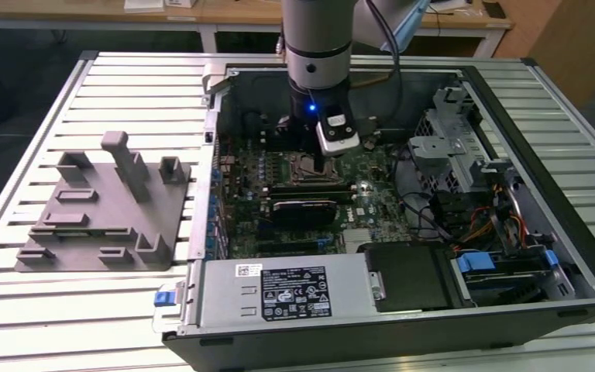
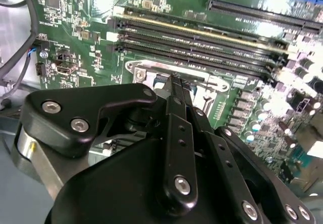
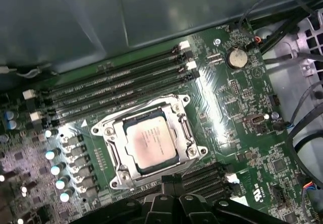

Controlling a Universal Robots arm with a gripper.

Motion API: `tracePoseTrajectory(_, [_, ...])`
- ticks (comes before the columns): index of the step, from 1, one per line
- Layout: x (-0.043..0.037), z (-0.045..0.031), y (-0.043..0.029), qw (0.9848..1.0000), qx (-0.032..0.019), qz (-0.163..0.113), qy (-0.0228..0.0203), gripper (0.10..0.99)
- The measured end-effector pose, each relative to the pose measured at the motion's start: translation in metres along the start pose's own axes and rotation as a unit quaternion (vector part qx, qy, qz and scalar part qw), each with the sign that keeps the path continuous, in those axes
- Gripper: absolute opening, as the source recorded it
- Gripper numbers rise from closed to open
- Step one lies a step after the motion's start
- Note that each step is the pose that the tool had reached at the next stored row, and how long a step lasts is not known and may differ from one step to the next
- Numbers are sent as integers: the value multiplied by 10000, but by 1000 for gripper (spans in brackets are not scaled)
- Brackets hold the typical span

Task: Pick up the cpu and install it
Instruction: 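Install the second cpu locking lever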

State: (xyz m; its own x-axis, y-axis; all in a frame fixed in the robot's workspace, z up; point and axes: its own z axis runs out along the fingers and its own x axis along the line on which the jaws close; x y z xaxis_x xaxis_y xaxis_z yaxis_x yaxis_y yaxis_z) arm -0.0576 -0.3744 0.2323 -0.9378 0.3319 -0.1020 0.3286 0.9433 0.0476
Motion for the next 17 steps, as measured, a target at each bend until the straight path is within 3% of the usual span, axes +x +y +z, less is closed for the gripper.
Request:
tracePoseTrajectory(13, [4, 58, -88, 9989, -48, -467, 22, 106])
tracePoseTrajectory(17, [52, 91, -129, 9985, -57, -550, 27, 106])
